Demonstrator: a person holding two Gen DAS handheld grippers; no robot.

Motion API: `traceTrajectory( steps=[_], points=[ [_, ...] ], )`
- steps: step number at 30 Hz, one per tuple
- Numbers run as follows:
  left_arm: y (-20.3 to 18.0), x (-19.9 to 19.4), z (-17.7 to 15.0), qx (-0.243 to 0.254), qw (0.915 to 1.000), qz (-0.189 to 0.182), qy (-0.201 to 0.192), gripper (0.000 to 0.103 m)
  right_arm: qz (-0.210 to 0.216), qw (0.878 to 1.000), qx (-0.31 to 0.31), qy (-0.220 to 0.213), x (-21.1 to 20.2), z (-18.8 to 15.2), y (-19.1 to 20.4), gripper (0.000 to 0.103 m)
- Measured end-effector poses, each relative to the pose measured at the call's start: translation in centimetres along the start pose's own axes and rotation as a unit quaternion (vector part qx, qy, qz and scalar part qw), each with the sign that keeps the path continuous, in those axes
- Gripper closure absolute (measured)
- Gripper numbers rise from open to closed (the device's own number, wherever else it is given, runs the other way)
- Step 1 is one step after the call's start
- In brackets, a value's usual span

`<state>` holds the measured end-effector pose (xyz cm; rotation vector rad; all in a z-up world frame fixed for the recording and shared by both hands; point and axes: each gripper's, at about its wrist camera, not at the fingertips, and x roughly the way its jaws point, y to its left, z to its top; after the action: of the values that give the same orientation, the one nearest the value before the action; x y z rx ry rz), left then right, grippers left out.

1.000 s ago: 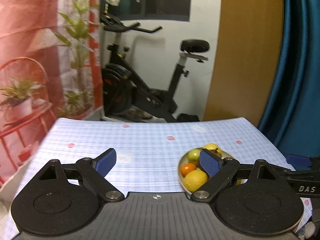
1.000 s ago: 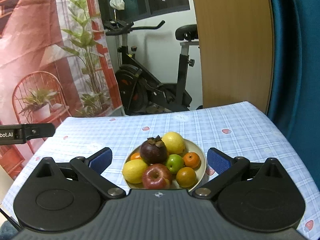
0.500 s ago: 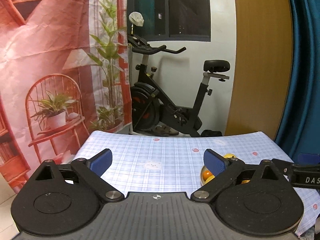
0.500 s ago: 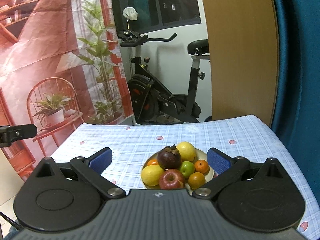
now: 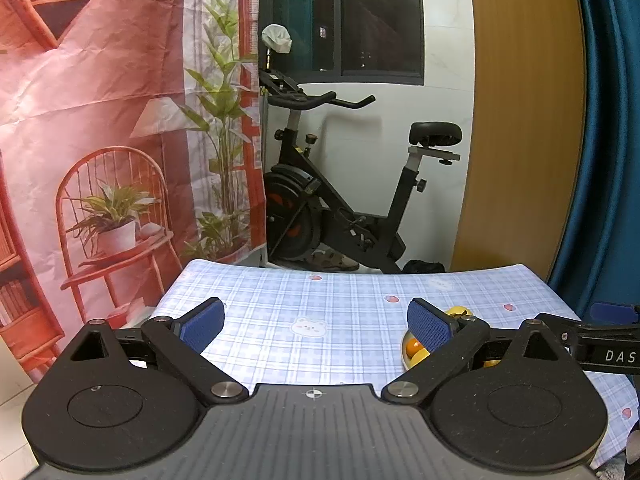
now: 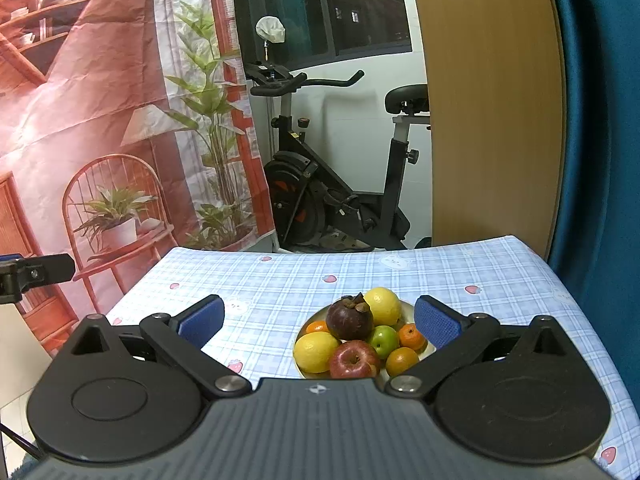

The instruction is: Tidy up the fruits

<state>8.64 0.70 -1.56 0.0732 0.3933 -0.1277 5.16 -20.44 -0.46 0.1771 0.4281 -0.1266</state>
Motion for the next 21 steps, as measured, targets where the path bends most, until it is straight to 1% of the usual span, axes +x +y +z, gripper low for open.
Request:
traceTrajectory(
  steps=[21],
  points=[
    [0.11,-0.15,0.14,-0.008,1.0000,0.005,0.001,0.004,0.000,1.000,0.000,-0.001,-0.01,0.03,-0.12,0.000]
  ],
)
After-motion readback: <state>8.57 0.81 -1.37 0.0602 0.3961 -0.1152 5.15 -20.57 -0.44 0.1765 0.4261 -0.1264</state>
